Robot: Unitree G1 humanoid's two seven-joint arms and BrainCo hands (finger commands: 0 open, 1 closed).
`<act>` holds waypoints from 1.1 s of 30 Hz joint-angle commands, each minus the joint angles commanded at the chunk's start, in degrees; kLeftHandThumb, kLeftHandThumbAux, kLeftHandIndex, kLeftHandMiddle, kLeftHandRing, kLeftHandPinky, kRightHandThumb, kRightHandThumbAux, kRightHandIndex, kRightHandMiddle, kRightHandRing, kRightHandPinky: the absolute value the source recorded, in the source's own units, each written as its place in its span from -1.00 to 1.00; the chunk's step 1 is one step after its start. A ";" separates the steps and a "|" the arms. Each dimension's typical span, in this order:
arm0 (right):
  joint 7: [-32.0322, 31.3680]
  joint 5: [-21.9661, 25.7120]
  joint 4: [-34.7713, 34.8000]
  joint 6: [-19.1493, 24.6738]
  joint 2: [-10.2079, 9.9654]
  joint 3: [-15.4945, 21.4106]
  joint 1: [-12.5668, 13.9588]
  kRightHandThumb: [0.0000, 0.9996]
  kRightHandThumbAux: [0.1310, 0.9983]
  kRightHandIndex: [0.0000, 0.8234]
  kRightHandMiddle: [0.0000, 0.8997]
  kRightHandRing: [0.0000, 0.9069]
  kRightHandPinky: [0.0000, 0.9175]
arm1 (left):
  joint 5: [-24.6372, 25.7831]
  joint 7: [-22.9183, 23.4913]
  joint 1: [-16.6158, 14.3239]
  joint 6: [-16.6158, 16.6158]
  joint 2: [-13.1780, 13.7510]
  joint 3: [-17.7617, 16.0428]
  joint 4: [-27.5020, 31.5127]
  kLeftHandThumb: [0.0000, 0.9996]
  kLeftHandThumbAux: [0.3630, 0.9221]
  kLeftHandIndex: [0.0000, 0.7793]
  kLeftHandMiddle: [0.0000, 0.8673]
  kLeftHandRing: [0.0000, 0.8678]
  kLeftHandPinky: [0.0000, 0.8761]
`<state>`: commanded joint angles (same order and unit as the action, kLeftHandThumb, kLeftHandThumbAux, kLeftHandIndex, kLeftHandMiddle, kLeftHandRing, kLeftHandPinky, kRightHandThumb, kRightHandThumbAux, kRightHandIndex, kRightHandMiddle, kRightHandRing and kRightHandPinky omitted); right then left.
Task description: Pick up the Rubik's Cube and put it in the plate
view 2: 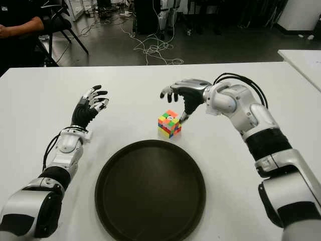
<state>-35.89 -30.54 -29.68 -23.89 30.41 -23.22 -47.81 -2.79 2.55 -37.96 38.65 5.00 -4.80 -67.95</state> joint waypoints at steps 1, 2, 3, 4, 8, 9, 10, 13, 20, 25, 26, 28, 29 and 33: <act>-0.41 0.15 -0.14 -0.10 -0.02 0.01 -0.08 -1.00 0.75 -0.47 -0.49 -0.54 -0.68 | 0.05 -0.01 0.01 0.01 -0.04 -0.03 0.02 -0.78 0.01 -0.60 -0.44 -0.36 -0.26; -0.70 0.25 -0.24 -0.16 -0.04 0.05 -0.13 -1.00 0.75 -0.49 -0.51 -0.55 -0.69 | 0.08 -0.01 0.01 0.02 -0.06 -0.05 0.03 -0.77 0.01 -0.60 -0.44 -0.36 -0.26; -1.45 0.24 -0.96 -0.24 -0.18 -0.21 -0.57 -1.00 0.75 -0.52 -0.54 -0.58 -0.71 | 0.24 0.11 0.02 -0.04 -0.14 -0.15 0.08 -0.77 0.00 -0.60 -0.44 -0.36 -0.26; -1.99 0.21 -1.49 -0.30 -0.29 -0.38 -0.90 -1.00 0.76 -0.55 -0.57 -0.61 -0.73 | 0.36 0.20 0.03 -0.08 -0.19 -0.22 0.12 -0.77 0.00 -0.59 -0.44 -0.36 -0.26; -3.36 0.59 -2.84 -0.94 -0.39 -0.53 -1.56 -1.00 0.76 -0.61 -0.61 -0.65 -0.75 | 0.50 0.26 0.06 -0.25 -0.30 -0.35 0.30 -0.76 -0.01 -0.59 -0.44 -0.36 -0.26; -3.58 0.71 -3.12 -1.12 -0.40 -0.55 -1.67 -1.00 0.77 -0.63 -0.62 -0.66 -0.76 | 0.50 0.27 0.07 -0.30 -0.31 -0.37 0.34 -0.76 -0.01 -0.60 -0.44 -0.36 -0.26; -3.65 0.71 -3.76 -1.46 -0.46 -0.65 -1.89 -1.00 0.77 -0.64 -0.62 -0.67 -0.76 | 0.51 0.28 0.08 -0.30 -0.31 -0.38 0.38 -0.76 -0.01 -0.60 -0.44 -0.36 -0.26; -2.50 -0.24 -8.38 -3.35 -1.18 -1.54 -3.28 -1.00 0.77 -0.66 -0.63 -0.68 -0.76 | 0.51 0.43 0.10 -0.24 -0.29 -0.38 0.47 -0.75 -0.01 -0.60 -0.44 -0.36 -0.26; -2.90 0.08 -12.51 -5.65 -1.55 -2.17 -4.88 -1.00 0.75 -0.71 -0.68 -0.72 -0.78 | -0.13 0.28 0.10 -0.22 -0.03 0.07 0.53 -0.79 -0.09 -0.62 -0.45 -0.38 -0.28; -2.43 -0.56 -15.98 -5.48 -2.36 -2.54 -5.97 -1.00 0.74 -0.73 -0.73 -0.74 -0.79 | -0.24 0.12 0.09 -0.20 -0.05 0.22 0.69 -0.80 -0.10 -0.62 -0.45 -0.36 -0.25; -2.52 -0.50 -16.15 -5.62 -2.39 -2.54 -6.06 -1.00 0.74 -0.73 -0.74 -0.74 -0.79 | -0.21 0.12 0.09 -0.20 -0.06 0.23 0.71 -0.80 -0.10 -0.61 -0.45 -0.36 -0.24; -2.15 -0.55 -16.99 -6.07 -2.51 -2.57 -6.30 -1.00 0.74 -0.73 -0.74 -0.74 -0.79 | -0.21 0.04 0.08 -0.22 -0.10 0.27 0.73 -0.81 -0.11 -0.61 -0.45 -0.36 -0.24; -1.84 -0.61 -17.51 -6.34 -2.58 -2.60 -6.42 -1.00 0.74 -0.73 -0.74 -0.74 -0.79 | -0.22 -0.03 0.08 -0.23 -0.12 0.28 0.73 -0.81 -0.10 -0.61 -0.44 -0.36 -0.25; -0.75 -0.56 -18.85 -6.88 -2.95 -2.46 -6.91 -1.00 0.72 -0.72 -0.74 -0.74 -0.79 | -0.28 -0.39 0.02 -0.30 -0.20 0.34 0.70 -0.80 -0.05 -0.59 -0.42 -0.36 -0.28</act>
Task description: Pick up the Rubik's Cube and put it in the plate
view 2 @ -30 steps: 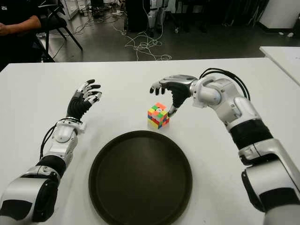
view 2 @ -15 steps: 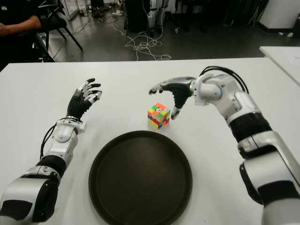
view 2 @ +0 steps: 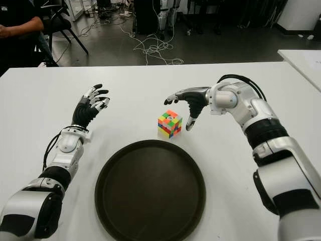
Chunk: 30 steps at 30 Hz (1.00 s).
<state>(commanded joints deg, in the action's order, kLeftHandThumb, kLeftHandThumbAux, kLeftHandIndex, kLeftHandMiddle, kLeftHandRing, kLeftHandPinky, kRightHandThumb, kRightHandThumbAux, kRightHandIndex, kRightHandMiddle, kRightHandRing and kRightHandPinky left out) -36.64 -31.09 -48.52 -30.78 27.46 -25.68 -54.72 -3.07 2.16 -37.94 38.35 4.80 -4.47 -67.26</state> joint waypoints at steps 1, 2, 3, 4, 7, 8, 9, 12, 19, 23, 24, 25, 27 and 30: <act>0.09 0.05 -0.28 -0.15 -0.07 0.00 -0.16 -1.00 0.71 -0.72 -0.74 -0.74 -0.79 | 0.02 -0.03 -0.02 -0.02 -0.01 0.00 -0.02 -0.80 -0.04 -0.59 -0.41 -0.36 -0.28; 0.06 0.21 -0.24 -0.39 -0.02 0.08 -0.21 -1.00 0.71 -0.72 -0.74 -0.73 -0.78 | 0.03 -0.04 -0.05 -0.06 -0.01 0.00 -0.03 -0.80 -0.02 -0.59 -0.41 -0.36 -0.28; 0.04 0.31 -0.19 -0.57 0.04 0.12 -0.22 -1.00 0.71 -0.71 -0.74 -0.73 -0.78 | 0.04 -0.05 -0.06 -0.08 -0.02 0.00 -0.04 -0.80 -0.02 -0.59 -0.41 -0.35 -0.27; 0.04 0.37 -0.18 -0.71 0.07 0.16 -0.24 -1.00 0.70 -0.71 -0.74 -0.73 -0.78 | 0.05 -0.05 -0.07 -0.09 -0.02 0.00 -0.04 -0.80 -0.01 -0.59 -0.41 -0.35 -0.27; 0.10 0.69 -0.14 -0.91 0.05 0.41 -0.24 -1.00 0.69 -0.75 -0.76 -0.76 -0.79 | -0.22 -0.34 -0.08 -0.17 0.07 0.20 -0.04 -0.80 -0.01 -0.60 -0.41 -0.36 -0.27; 0.11 0.74 -0.11 -0.91 0.04 0.47 -0.25 -1.00 0.69 -0.78 -0.78 -0.79 -0.82 | -0.28 -0.42 -0.09 -0.19 0.08 0.25 -0.05 -0.81 -0.01 -0.59 -0.41 -0.36 -0.27; 0.04 0.85 0.17 -0.75 0.08 0.58 -0.19 -1.00 0.69 -0.79 -0.78 -0.80 -0.83 | -0.33 -0.50 -0.09 -0.20 0.10 0.28 -0.06 -0.81 -0.01 -0.59 -0.41 -0.35 -0.27; 0.15 1.03 0.91 -0.25 0.17 0.89 0.09 -1.00 0.64 -0.85 -0.84 -0.86 -0.87 | -0.40 -0.64 -0.11 -0.25 0.10 0.34 -0.09 -0.81 -0.01 -0.59 -0.41 -0.35 -0.26; 5.19 -0.49 0.21 2.43 -0.64 1.07 0.96 -1.00 0.38 -0.98 -0.96 -0.99 -0.96 | -0.54 -0.76 -0.12 -0.26 0.11 0.31 -0.19 -0.82 -0.06 -0.61 -0.43 -0.36 -0.28; 5.99 0.35 0.42 2.85 -0.76 1.43 1.26 -1.00 0.37 -1.00 -0.97 -1.00 -0.96 | -0.97 -1.12 -0.12 -0.16 0.22 0.52 -0.24 -0.84 -0.11 -0.60 -0.44 -0.37 -0.29; 6.09 0.45 0.43 2.88 -0.77 1.46 1.29 -1.00 0.37 -1.00 -0.97 -1.00 -0.96 | -1.02 -1.16 -0.12 -0.16 0.23 0.54 -0.24 -0.84 -0.11 -0.60 -0.44 -0.37 -0.29; 5.67 0.82 1.30 3.08 -0.72 1.62 1.39 -1.00 0.37 -1.00 -0.97 -1.00 -0.96 | -1.07 -1.16 -0.12 -0.20 0.25 0.57 -0.23 -0.84 -0.11 -0.59 -0.44 -0.38 -0.29; 4.90 1.47 2.93 3.42 -0.65 1.90 1.60 -1.00 0.39 -1.00 -0.96 -1.00 -0.96 | -1.12 -1.16 -0.14 -0.26 0.28 0.63 -0.24 -0.84 -0.10 -0.60 -0.45 -0.38 -0.28; 5.81 1.64 2.34 2.60 -0.69 1.90 1.87 -1.00 0.41 -0.99 -0.94 -0.98 -0.95 | -1.20 -1.30 -0.18 -0.29 0.33 0.71 -0.31 -0.83 -0.08 -0.59 -0.44 -0.37 -0.27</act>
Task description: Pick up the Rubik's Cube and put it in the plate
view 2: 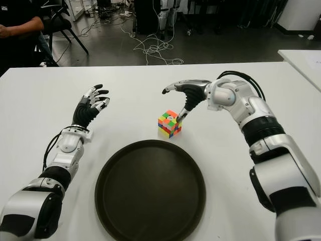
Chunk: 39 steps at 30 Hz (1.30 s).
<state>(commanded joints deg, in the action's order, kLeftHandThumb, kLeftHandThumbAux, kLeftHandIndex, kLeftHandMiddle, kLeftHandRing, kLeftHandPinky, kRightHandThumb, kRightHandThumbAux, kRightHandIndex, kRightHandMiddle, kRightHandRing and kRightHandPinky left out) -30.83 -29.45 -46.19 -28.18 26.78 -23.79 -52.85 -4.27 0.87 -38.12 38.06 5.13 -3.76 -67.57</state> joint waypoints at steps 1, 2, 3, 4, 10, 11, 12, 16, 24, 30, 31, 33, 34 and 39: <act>0.20 0.01 -0.07 -0.08 0.00 -0.05 0.06 -1.00 0.41 -0.99 -0.93 -0.97 -0.93 | 0.02 -0.02 -0.01 -0.01 0.01 0.01 -0.02 -0.83 -0.06 -0.58 -0.43 -0.36 -0.26; 0.40 0.00 -0.03 -0.16 -0.03 -0.11 0.11 -1.00 0.41 -0.98 -0.93 -0.96 -0.93 | 0.05 -0.04 -0.02 0.00 0.01 0.02 -0.06 -0.83 -0.05 -0.58 -0.43 -0.36 -0.26; 0.55 0.00 -0.03 -0.23 -0.06 -0.16 0.14 -1.00 0.42 -0.97 -0.92 -0.95 -0.92 | 0.08 -0.05 -0.02 0.01 0.02 0.03 -0.09 -0.83 -0.04 -0.57 -0.42 -0.36 -0.26; 0.65 0.01 -0.05 -0.29 -0.07 -0.20 0.15 -1.00 0.42 -0.97 -0.92 -0.95 -0.92 | 0.09 -0.07 -0.02 0.02 0.02 0.05 -0.10 -0.83 -0.04 -0.57 -0.42 -0.36 -0.26; 5.52 -1.23 -3.17 -2.10 -2.16 -1.25 1.04 -1.00 0.48 -0.93 -0.90 -0.92 -0.90 | 0.20 -0.09 0.02 0.27 -0.03 0.08 -0.12 -0.83 -0.05 -0.54 -0.40 -0.34 -0.25; 5.80 -1.17 -3.50 -2.34 -2.37 -1.33 0.98 -1.00 0.49 -0.92 -0.89 -0.92 -0.90 | 0.19 -0.11 0.04 0.30 -0.04 0.10 -0.09 -0.83 -0.06 -0.54 -0.40 -0.34 -0.26; 5.77 -1.02 -3.56 -2.41 -2.65 -1.40 0.88 -1.00 0.49 -0.92 -0.89 -0.91 -0.90 | 0.18 -0.15 0.06 0.35 -0.06 0.12 -0.05 -0.84 -0.07 -0.54 -0.40 -0.34 -0.26; 5.81 -0.71 -3.67 -2.95 -3.05 -1.38 0.81 -1.00 0.53 -0.89 -0.88 -0.90 -0.89 | 0.14 -0.30 0.11 0.49 -0.08 0.21 0.08 -0.85 -0.10 -0.55 -0.40 -0.35 -0.28; 4.52 -1.16 -2.92 -3.35 -3.51 -2.07 0.54 -1.00 0.58 -0.81 -0.80 -0.82 -0.81 | 0.59 0.05 0.14 0.17 -0.14 0.11 0.18 -0.83 -0.12 -0.59 -0.43 -0.36 -0.25; 5.77 -1.89 -2.37 -2.45 -3.61 -2.32 1.18 -1.00 0.59 -0.77 -0.76 -0.77 -0.78 | 0.73 0.23 0.11 -0.06 -0.14 0.06 0.23 -0.80 -0.05 -0.58 -0.43 -0.35 -0.26; 6.09 -2.19 -2.23 -2.03 -3.69 -2.42 1.24 -1.00 0.59 -0.77 -0.76 -0.77 -0.78 | 0.78 0.19 0.09 -0.09 -0.15 0.01 0.19 -0.80 -0.05 -0.59 -0.43 -0.35 -0.26; 6.38 -2.52 -2.07 -1.58 -3.77 -2.53 1.29 -1.00 0.59 -0.76 -0.75 -0.76 -0.77 | 0.85 0.15 0.07 -0.11 -0.16 -0.06 0.13 -0.81 -0.05 -0.60 -0.44 -0.35 -0.26; 6.59 -2.73 -2.18 -1.38 -3.93 -2.65 1.31 -1.00 0.59 -0.76 -0.75 -0.75 -0.77 | 0.88 0.14 0.07 -0.10 -0.17 -0.09 0.11 -0.81 -0.05 -0.60 -0.44 -0.35 -0.26; 9.98 -4.38 -5.71 -1.55 -4.99 -3.97 1.34 -1.00 0.61 -0.69 -0.73 -0.74 -0.77 | 0.98 0.09 0.08 0.07 -0.23 -0.21 0.04 -0.81 -0.07 -0.61 -0.44 -0.36 -0.25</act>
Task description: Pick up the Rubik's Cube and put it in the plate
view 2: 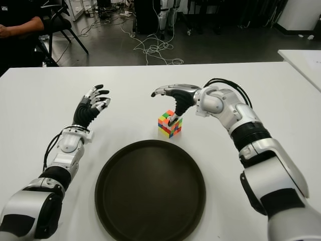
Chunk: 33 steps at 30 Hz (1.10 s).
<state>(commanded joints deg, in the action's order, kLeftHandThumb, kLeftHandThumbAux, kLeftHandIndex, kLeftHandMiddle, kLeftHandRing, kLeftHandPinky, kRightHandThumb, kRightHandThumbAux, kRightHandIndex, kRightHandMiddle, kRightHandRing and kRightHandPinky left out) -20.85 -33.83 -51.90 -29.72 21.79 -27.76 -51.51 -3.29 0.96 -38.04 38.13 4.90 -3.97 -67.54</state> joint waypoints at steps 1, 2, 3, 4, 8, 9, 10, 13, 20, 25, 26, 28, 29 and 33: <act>1.20 -0.54 -1.24 -0.28 -0.18 -0.37 0.07 -1.00 0.62 -0.68 -0.73 -0.74 -0.76 | 0.00 -0.04 0.02 0.07 -0.02 -0.02 0.00 -0.81 -0.06 -0.61 -0.44 -0.36 -0.25; 2.06 -0.92 -2.13 -0.52 -0.31 -0.64 0.06 -1.00 0.62 -0.67 -0.72 -0.73 -0.76 | 0.00 -0.06 0.04 0.12 -0.04 -0.03 0.01 -0.80 -0.05 -0.61 -0.44 -0.36 -0.25; 2.85 -1.39 -2.95 -0.42 -0.54 -0.96 -0.04 -1.00 0.62 -0.67 -0.72 -0.73 -0.76 | 0.00 -0.04 0.05 0.15 -0.02 -0.04 0.02 -0.81 -0.05 -0.61 -0.43 -0.36 -0.26; 3.48 -1.86 -3.70 -0.12 -0.79 -1.27 -0.26 -1.00 0.62 -0.66 -0.72 -0.72 -0.76 | -0.03 0.00 0.04 0.15 0.01 -0.04 0.02 -0.81 -0.05 -0.62 -0.43 -0.36 -0.26; 5.75 -3.60 -7.61 1.09 -2.07 -2.61 -1.51 -1.00 0.61 -0.65 -0.71 -0.71 -0.76 | -0.12 0.25 0.00 0.09 0.15 -0.01 0.05 -0.82 -0.08 -0.63 -0.45 -0.37 -0.26; 6.22 -4.09 -8.71 1.62 -2.50 -2.97 -1.92 -1.00 0.61 -0.65 -0.70 -0.71 -0.77 | -0.15 0.34 0.01 0.07 0.20 0.01 0.05 -0.81 -0.07 -0.63 -0.45 -0.37 -0.26; 6.48 -4.46 -9.34 2.11 -2.78 -3.24 -2.20 -1.00 0.61 -0.65 -0.70 -0.71 -0.77 | -0.17 0.40 0.03 0.06 0.22 0.02 0.06 -0.81 -0.07 -0.63 -0.45 -0.37 -0.26; 6.71 -4.91 -10.04 2.64 -3.02 -3.51 -2.66 -1.00 0.60 -0.65 -0.69 -0.70 -0.76 | -0.14 0.45 0.06 0.06 0.20 0.00 0.10 -0.79 -0.05 -0.61 -0.44 -0.36 -0.26; 8.21 -5.66 -14.14 3.11 -3.56 -4.33 -3.91 -1.00 0.62 -0.62 -0.68 -0.69 -0.77 | -0.02 0.21 0.03 -0.07 0.02 -0.13 0.13 -0.78 -0.03 -0.59 -0.44 -0.36 -0.26; 8.88 -5.86 -16.93 3.28 -4.10 -4.73 -4.60 -1.00 0.65 -0.61 -0.70 -0.70 -0.79 | -0.16 -0.07 0.03 -0.07 0.01 -0.12 0.06 -0.79 -0.04 -0.60 -0.43 -0.36 -0.28; 9.06 -5.83 -17.25 3.31 -4.13 -4.74 -4.67 -1.00 0.66 -0.61 -0.70 -0.70 -0.79 | -0.13 -0.06 0.03 -0.06 0.00 -0.16 0.01 -0.79 -0.04 -0.60 -0.43 -0.36 -0.28; 9.40 -5.84 -17.70 3.48 -4.19 -4.82 -4.79 -1.00 0.67 -0.61 -0.69 -0.70 -0.79 | -0.02 0.04 0.01 -0.08 0.00 -0.26 -0.05 -0.79 -0.05 -0.61 -0.43 -0.36 -0.28; 9.54 -5.86 -17.84 3.58 -4.22 -4.87 -4.84 -1.00 0.67 -0.62 -0.69 -0.70 -0.79 | 0.04 0.10 0.00 -0.09 -0.01 -0.31 -0.06 -0.79 -0.06 -0.61 -0.43 -0.36 -0.28; 9.80 -6.05 -18.23 4.11 -4.34 -5.24 -5.05 -1.00 0.67 -0.62 -0.69 -0.71 -0.79 | 0.26 0.35 0.02 -0.17 -0.07 -0.53 -0.04 -0.79 -0.06 -0.60 -0.43 -0.36 -0.29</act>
<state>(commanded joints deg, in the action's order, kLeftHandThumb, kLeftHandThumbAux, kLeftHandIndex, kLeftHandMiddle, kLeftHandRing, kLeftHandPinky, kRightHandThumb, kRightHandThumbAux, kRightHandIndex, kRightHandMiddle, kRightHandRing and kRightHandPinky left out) -11.05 -39.88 -70.13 -25.62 17.45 -33.00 -56.55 -3.03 1.31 -38.02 37.96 4.83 -4.50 -67.58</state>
